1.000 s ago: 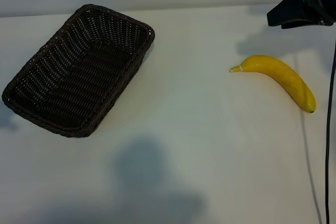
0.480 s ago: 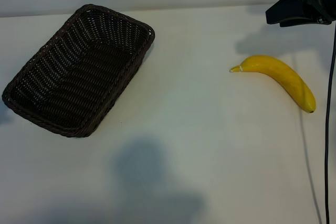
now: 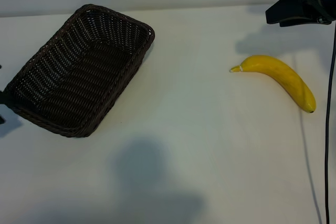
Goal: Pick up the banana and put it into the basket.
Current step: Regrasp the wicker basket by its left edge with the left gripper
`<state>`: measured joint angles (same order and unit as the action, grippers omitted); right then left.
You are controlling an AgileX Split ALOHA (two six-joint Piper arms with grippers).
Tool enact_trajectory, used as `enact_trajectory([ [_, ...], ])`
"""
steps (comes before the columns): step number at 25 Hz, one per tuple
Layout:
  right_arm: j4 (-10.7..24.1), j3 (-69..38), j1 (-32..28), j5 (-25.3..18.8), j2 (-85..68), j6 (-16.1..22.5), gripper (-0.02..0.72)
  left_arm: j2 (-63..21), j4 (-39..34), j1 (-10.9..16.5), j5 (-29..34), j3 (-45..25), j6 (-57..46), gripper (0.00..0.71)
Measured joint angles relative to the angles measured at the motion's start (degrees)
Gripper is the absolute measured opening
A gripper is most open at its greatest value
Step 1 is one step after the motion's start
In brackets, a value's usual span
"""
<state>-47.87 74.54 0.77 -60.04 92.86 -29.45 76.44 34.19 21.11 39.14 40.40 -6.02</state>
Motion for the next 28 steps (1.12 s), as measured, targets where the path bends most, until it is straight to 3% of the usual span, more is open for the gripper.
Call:
enact_trajectory([
  [4, 0.0, 0.0, 0.0, 0.1, 0.0, -0.4, 0.363, 2.0, 2.8, 0.0, -1.8, -0.1, 2.6, 0.449],
  [28, 0.0, 0.0, 0.0, 0.4, 0.0, -0.6, 0.363, 5.4, 2.9, 0.0, -3.3, -0.1, -1.5, 0.449],
])
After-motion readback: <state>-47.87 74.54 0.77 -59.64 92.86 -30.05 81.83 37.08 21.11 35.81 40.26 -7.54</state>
